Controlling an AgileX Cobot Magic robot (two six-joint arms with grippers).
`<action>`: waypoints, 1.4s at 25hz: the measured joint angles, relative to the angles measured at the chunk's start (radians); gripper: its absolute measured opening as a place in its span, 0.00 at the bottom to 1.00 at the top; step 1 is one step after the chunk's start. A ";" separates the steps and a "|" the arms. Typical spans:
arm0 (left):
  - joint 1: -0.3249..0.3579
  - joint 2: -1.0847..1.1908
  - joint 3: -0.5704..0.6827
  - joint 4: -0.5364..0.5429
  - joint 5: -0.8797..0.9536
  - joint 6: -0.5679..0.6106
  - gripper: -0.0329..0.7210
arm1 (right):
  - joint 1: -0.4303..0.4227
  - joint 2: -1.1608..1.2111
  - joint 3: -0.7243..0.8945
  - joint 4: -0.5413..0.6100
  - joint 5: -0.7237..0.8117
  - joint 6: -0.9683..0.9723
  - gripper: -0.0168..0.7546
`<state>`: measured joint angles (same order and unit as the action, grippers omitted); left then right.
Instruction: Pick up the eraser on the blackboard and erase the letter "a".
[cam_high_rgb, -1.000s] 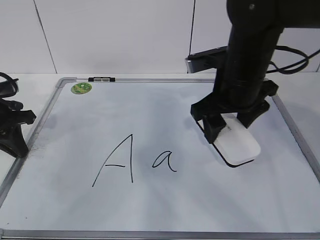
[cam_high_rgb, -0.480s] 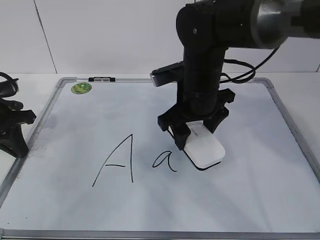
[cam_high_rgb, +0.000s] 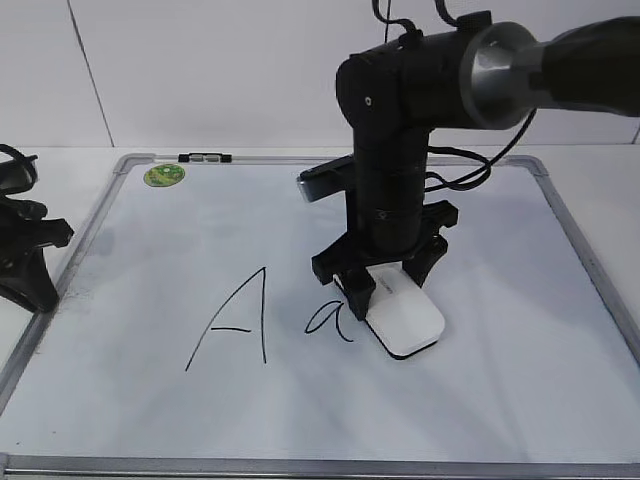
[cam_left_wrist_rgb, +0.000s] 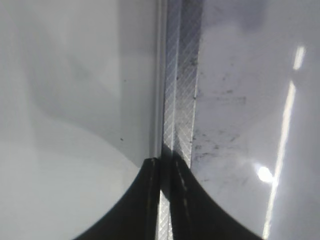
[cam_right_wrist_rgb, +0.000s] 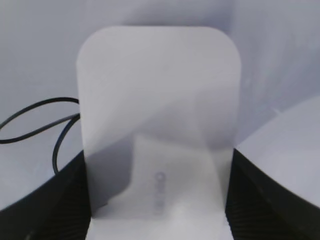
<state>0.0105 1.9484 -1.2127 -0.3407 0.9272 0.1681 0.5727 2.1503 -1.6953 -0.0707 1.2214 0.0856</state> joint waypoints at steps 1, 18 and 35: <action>0.000 0.000 0.000 0.000 -0.001 0.000 0.07 | 0.000 0.004 -0.002 0.000 0.002 0.000 0.71; 0.000 0.000 0.000 -0.002 -0.003 0.000 0.07 | 0.078 0.011 -0.010 -0.022 0.004 -0.001 0.71; 0.000 0.000 0.000 -0.002 -0.003 0.002 0.07 | 0.193 0.013 -0.010 -0.016 0.000 0.001 0.71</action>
<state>0.0105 1.9488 -1.2127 -0.3423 0.9242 0.1697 0.7656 2.1636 -1.7057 -0.0871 1.2218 0.0869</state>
